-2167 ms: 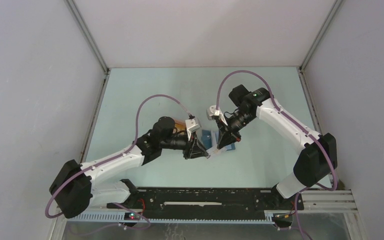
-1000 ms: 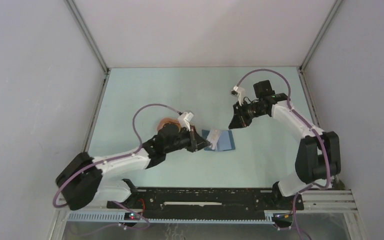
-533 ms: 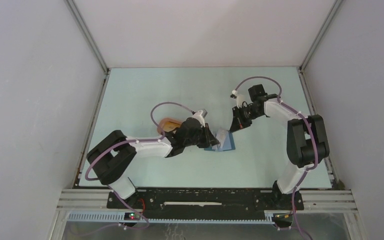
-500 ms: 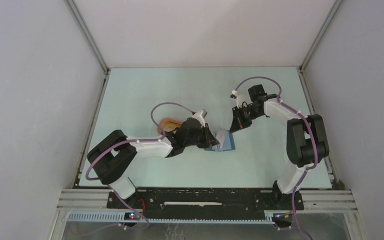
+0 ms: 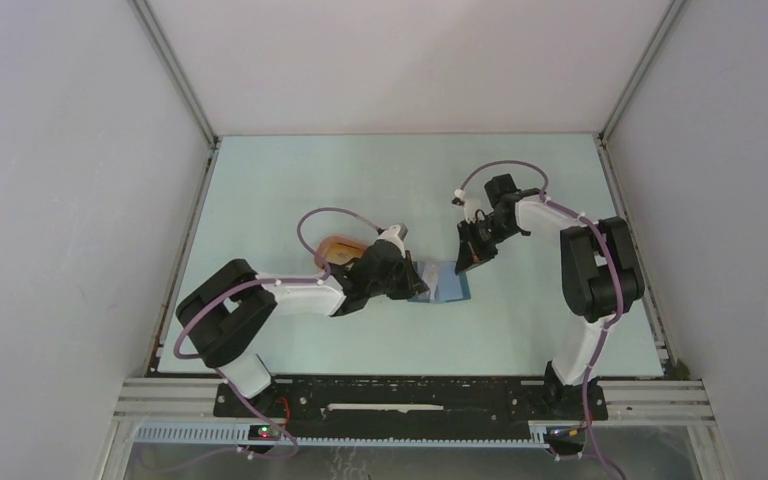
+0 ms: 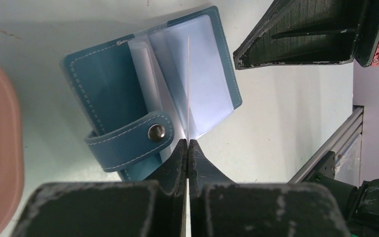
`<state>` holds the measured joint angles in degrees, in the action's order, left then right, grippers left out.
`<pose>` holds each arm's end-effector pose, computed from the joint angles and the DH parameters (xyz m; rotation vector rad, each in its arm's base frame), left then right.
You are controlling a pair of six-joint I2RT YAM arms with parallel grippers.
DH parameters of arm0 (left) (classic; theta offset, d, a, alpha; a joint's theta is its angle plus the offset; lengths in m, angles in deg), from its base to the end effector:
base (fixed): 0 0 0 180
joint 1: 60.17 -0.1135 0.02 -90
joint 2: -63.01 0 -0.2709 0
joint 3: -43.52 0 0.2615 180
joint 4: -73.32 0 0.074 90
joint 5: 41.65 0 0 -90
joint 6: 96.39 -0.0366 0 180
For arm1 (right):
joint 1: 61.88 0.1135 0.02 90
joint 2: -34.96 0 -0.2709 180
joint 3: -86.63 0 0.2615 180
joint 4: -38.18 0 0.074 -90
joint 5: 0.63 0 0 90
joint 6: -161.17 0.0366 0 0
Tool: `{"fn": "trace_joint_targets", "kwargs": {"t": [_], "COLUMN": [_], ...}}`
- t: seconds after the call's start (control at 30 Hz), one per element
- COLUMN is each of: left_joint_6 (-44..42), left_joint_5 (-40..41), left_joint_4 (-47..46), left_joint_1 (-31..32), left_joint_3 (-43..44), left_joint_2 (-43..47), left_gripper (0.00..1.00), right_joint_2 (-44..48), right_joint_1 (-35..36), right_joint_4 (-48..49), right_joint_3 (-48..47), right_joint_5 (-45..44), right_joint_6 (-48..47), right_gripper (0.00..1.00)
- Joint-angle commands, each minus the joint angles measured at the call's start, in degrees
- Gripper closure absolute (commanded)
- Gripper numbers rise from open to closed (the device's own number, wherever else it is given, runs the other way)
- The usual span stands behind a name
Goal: Put the credit cards into the card holder
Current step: Insert the credit card into the card holder.
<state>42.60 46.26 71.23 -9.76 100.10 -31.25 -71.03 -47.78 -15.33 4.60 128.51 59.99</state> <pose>0.2137 -0.2606 0.1595 0.0518 2.3798 -0.9613 0.3395 0.1091 0.1678 -0.7137 2.6868 0.9950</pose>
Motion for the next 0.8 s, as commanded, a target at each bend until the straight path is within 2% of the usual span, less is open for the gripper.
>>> {"fn": "trace_joint_targets", "kwargs": {"t": [0.0, 0.3, 0.77], "left_joint_6": [-1.07, -2.01, -1.07], "left_joint_5": [1.66, -0.8, -5.95], "left_joint_4": [-0.09, -0.14, -2.63], "left_joint_1": [-0.85, -2.34, -4.24], "left_joint_3": [-2.17, -3.21, -4.49], "left_joint_2": [3.27, 3.01, 1.36], "left_gripper": [1.0, 1.0, 1.0], "right_joint_2": [-1.4, -3.75, -4.6], "right_joint_1": [1.97, 3.44, 4.27], "right_joint_4": [-0.72, -1.34, -1.75], "right_joint_3": [-2.46, -3.29, -3.82], "right_joint_5": [-2.47, -6.37, -7.37], "right_joint_6": [0.38, -0.12, -0.57], "right_gripper": [1.0, 1.0, 1.0]}}
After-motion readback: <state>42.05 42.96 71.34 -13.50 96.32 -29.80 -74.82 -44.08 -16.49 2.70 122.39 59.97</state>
